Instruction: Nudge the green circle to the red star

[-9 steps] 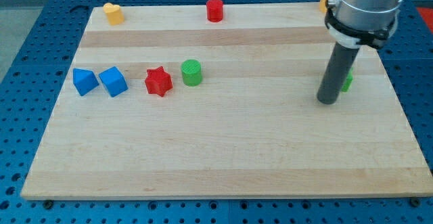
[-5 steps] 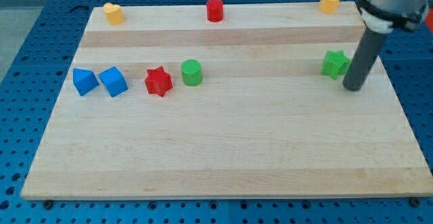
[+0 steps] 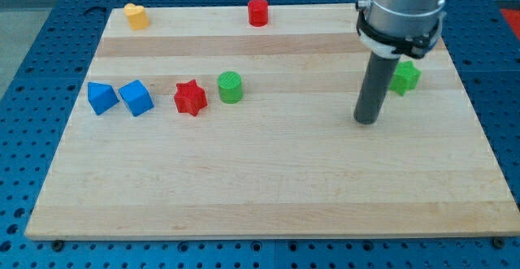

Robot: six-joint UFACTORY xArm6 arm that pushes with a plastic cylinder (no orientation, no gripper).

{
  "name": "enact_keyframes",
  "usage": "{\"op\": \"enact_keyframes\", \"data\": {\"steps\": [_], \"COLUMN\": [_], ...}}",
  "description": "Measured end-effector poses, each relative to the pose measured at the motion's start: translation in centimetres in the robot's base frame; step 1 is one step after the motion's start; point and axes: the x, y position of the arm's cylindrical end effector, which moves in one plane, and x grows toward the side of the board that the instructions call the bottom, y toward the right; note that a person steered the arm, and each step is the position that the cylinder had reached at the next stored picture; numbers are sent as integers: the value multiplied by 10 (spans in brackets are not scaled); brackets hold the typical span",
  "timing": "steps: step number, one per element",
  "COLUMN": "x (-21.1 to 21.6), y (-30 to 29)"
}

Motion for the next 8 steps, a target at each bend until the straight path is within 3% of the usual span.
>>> {"op": "enact_keyframes", "data": {"steps": [2,3,6,8], "x": [-103,-122,-44,-78], "y": [-25,-79,-191,-197]}}
